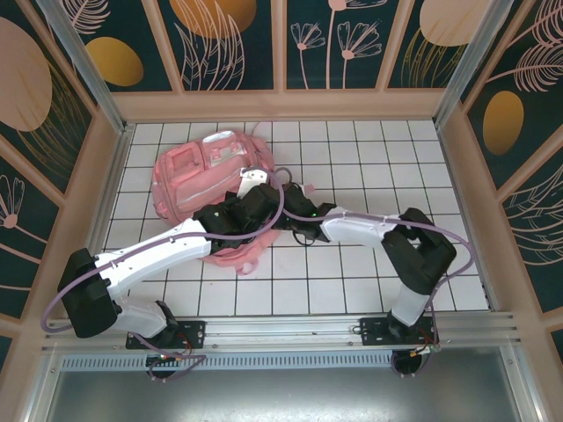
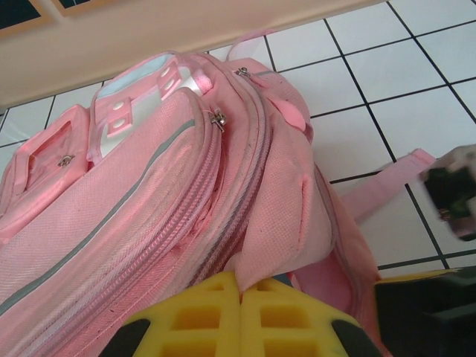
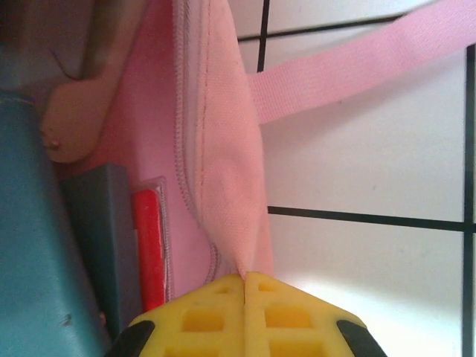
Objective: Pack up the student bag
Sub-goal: Move the student bag to the center of the table.
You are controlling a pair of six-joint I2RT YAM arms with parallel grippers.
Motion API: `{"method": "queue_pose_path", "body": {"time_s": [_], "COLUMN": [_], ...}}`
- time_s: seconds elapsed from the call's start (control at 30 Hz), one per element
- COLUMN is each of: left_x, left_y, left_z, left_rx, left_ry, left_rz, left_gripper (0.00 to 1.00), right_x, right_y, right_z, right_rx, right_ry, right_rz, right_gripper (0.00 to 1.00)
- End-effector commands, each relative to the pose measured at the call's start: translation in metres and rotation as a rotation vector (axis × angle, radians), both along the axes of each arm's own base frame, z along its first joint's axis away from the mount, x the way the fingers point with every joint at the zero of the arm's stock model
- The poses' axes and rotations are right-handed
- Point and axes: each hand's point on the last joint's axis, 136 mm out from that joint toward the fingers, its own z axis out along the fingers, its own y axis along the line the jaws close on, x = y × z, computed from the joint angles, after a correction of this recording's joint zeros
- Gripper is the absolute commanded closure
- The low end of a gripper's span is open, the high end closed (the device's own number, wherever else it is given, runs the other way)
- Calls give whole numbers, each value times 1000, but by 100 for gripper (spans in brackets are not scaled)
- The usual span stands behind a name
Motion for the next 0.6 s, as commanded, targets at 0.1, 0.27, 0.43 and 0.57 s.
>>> {"method": "queue_pose_path", "body": {"time_s": [0.1,0.27,0.43,0.57], "left_x": [7,10,11,10], "left_y": [7,7,1,-1], "left_z": [11,8,5,3], "left_rx": [-49,-55,-66,-73], "left_ry": [-38,-29,-9,3], "left_rz": [33,36,19,13], "left_gripper": [100,100,100,72], "right_x": [-1,-12,-12,-14], "right_y": [-15,-29,-37,-37], "right_z": [63,89,78,66], "right_rx": [240,448,439,397], "right_ry": [-148,-189,-169,-145], "right_rz": [53,102,93,90], "right_gripper": [100,100,99,73]}}
